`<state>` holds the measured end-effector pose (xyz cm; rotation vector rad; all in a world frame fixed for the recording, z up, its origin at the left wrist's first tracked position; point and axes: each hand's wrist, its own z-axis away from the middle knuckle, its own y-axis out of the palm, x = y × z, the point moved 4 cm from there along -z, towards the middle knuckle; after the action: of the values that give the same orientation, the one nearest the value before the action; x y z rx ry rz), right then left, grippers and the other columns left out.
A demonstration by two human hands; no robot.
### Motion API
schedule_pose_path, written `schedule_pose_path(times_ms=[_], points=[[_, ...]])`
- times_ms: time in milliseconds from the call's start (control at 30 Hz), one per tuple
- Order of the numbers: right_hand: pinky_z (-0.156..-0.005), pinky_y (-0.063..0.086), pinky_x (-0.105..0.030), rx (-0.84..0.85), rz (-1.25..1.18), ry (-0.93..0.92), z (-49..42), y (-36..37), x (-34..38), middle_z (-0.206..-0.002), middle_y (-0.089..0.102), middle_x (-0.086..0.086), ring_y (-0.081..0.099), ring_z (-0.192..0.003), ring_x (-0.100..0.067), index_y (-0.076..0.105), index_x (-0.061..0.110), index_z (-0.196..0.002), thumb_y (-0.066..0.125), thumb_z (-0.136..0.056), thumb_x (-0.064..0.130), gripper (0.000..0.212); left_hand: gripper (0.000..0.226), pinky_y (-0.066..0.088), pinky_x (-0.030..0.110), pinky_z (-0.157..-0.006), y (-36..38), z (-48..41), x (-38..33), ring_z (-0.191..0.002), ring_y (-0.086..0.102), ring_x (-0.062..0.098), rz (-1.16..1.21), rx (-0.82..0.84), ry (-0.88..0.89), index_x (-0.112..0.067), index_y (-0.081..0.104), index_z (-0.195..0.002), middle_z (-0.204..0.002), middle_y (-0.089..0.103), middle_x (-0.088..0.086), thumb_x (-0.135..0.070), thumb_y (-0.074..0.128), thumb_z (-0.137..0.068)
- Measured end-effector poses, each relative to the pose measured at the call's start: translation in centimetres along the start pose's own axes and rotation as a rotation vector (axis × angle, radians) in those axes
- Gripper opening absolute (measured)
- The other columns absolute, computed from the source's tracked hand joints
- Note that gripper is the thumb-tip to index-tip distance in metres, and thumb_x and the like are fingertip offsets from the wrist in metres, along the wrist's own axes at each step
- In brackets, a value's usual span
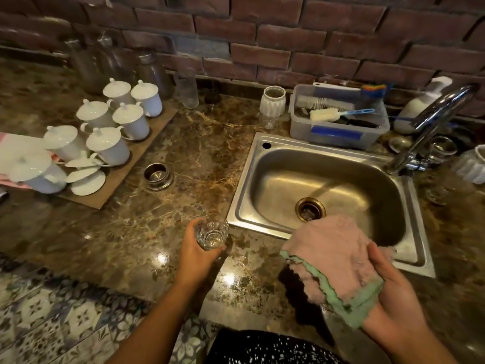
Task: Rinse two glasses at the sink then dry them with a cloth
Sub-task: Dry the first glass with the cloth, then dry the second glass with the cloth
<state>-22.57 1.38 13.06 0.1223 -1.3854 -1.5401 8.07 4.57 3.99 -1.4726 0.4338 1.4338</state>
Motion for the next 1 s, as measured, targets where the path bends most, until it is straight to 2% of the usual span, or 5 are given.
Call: schedule_pose_path(times_ms=[333, 733, 800, 933, 1000], points=[[-0.122, -0.008, -0.049, 0.072, -0.008, -0.006, -0.8, 0.3, -1.2, -0.159, -0.009, -0.015, -0.013, -0.150, -0.030, -0.004, 0.017, -0.150, -0.009, -0.098, 0.060, 0.068, 0.077, 0.042, -0.001, -0.076, 0.0, -0.2, 0.2, -0.095, 0.059, -0.019, 0.025, -0.004, 0.005, -0.024, 0.044, -0.128, -0.111, 0.058, -0.017, 0.004, 0.087, -0.071], [-0.122, 0.018, -0.051, -0.092, -0.185, 0.087, 0.1, -2.9, 1.2, -0.160, 0.018, -0.018, 0.017, -0.150, -0.033, 0.026, 0.010, -0.150, 0.039, -0.105, 0.046, 0.060, 0.125, 0.028, 0.053, -0.119, -0.5, 1.0, 0.4, -0.150, 0.028, 0.033, -0.079, -0.027, -0.207, -0.024, -0.002, -0.161, -0.164, 0.027, 0.011, -0.010, 0.087, -0.074], [-0.115, 0.034, -0.055, -0.125, -0.256, 0.118, 0.7, -3.5, 2.1, -0.156, 0.033, -0.022, 0.033, -0.145, -0.038, 0.041, 0.007, -0.146, 0.061, -0.096, 0.039, 0.063, 0.121, 0.031, 0.057, -0.117, -0.7, 2.7, -1.0, -0.148, 0.030, 0.037, -0.149, -0.118, -0.222, -0.024, 0.002, -0.161, -0.164, 0.026, 0.013, -0.014, 0.087, -0.075], [-0.123, 0.015, -0.049, -0.098, -0.211, 0.066, 2.0, -4.8, 4.9, -0.159, 0.015, -0.018, 0.014, -0.150, -0.031, 0.020, 0.009, -0.151, 0.031, -0.105, 0.046, 0.059, 0.082, 0.031, 0.048, -0.116, 2.9, 6.8, -8.3, -0.146, 0.031, 0.034, -0.325, -0.189, -0.034, -0.012, 0.029, -0.156, -0.161, 0.027, 0.014, -0.018, 0.075, -0.088], [-0.114, 0.036, -0.055, -0.089, -0.194, 0.057, 3.0, -4.5, 6.2, -0.152, 0.039, -0.024, 0.041, -0.139, -0.039, 0.049, 0.004, -0.141, 0.071, -0.088, 0.033, 0.065, 0.058, 0.039, 0.037, -0.109, 6.8, 8.1, -12.7, -0.136, 0.045, 0.025, -0.297, -0.074, 0.118, -0.012, 0.048, -0.145, -0.149, 0.044, 0.008, -0.022, 0.070, -0.093]])
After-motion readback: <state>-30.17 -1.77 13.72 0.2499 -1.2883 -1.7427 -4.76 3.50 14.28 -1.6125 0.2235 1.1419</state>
